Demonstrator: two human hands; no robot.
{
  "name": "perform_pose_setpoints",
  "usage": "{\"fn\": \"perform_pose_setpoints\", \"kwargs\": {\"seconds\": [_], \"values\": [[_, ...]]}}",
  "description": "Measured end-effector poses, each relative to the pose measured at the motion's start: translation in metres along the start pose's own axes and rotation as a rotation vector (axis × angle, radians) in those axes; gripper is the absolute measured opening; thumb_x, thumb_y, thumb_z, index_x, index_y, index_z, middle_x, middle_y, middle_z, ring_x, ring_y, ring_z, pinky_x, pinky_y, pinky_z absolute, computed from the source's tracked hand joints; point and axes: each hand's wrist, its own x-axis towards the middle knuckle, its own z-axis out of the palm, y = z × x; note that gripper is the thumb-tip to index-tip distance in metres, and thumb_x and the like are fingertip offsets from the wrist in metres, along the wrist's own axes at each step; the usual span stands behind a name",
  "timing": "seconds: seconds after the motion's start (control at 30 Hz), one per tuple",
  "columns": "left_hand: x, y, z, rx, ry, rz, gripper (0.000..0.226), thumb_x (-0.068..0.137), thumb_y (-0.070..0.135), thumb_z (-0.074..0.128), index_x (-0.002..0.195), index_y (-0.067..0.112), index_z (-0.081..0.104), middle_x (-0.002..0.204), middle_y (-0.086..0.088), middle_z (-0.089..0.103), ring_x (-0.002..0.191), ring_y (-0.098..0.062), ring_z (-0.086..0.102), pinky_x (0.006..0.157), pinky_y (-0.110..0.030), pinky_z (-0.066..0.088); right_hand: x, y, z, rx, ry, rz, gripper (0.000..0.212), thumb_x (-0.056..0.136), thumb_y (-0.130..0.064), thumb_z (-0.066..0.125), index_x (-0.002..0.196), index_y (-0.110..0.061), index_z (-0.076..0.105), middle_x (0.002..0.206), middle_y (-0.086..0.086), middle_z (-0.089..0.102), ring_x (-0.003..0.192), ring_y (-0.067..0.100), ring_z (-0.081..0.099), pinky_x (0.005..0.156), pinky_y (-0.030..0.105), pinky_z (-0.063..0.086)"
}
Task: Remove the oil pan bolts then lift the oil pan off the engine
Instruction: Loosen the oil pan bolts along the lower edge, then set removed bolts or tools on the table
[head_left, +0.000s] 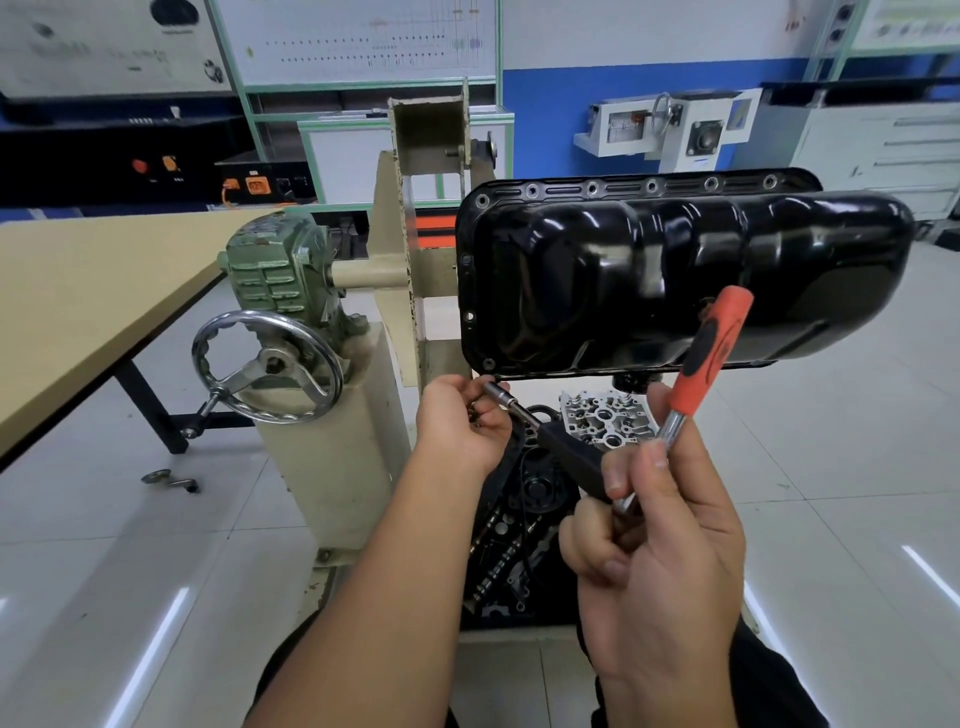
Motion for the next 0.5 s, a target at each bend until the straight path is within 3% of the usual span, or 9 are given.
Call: {"fn": "perform_pose_setpoints", "kwargs": {"seconds": [0.23, 0.33, 0.4, 0.5], "values": [[-0.001, 0.024, -0.017, 0.209, 0.003, 0.045, 0.033, 0.105, 0.028, 0.055, 0.078, 0.010, 0.060, 0.054, 0.000, 0.057, 0.030, -0.003, 0.032, 0.027, -0.015, 0.025, 0.000, 0.008, 0.010, 0.061, -0.016, 0.177, 0.036, 0.092, -0.026, 0.056, 0.125, -0.025, 0.070, 0.071, 0.000, 0.045, 0.036, 0.005, 0.021, 0.042, 0.017, 0.017], [-0.006, 0.038, -0.032, 0.220, 0.010, 0.124, 0.044, 0.106, 0.042, 0.051, 0.078, 0.010, 0.059, 0.052, 0.000, 0.052, 0.029, -0.003, 0.029, 0.026, -0.016, 0.023, -0.004, 0.017, 0.018, -0.126, -0.037, 0.209, 0.020, 0.095, -0.024, 0.059, 0.104, -0.030, 0.075, 0.078, 0.003, 0.060, 0.035, 0.009, 0.031, 0.038, 0.017, 0.023], [-0.010, 0.046, -0.040, 0.248, -0.010, 0.167, 0.051, 0.105, 0.051, 0.047, 0.078, 0.010, 0.059, 0.054, -0.001, 0.052, 0.030, -0.003, 0.027, 0.027, -0.015, 0.022, -0.007, 0.025, 0.021, -0.348, -0.033, 0.229, 0.024, 0.102, -0.020, 0.059, 0.095, -0.036, 0.075, 0.088, -0.002, 0.072, 0.036, 0.014, 0.045, 0.036, 0.022, 0.032], [-0.022, 0.061, -0.046, 0.286, -0.095, 0.160, 0.056, 0.104, 0.056, 0.044, 0.083, 0.008, 0.061, 0.058, -0.003, 0.054, 0.033, -0.003, 0.028, 0.029, -0.015, 0.023, -0.010, 0.031, 0.023, -0.531, -0.036, 0.345, 0.021, 0.100, -0.024, 0.065, 0.101, -0.044, 0.073, 0.093, -0.009, 0.077, 0.042, 0.026, 0.060, 0.037, 0.028, 0.042]]}}
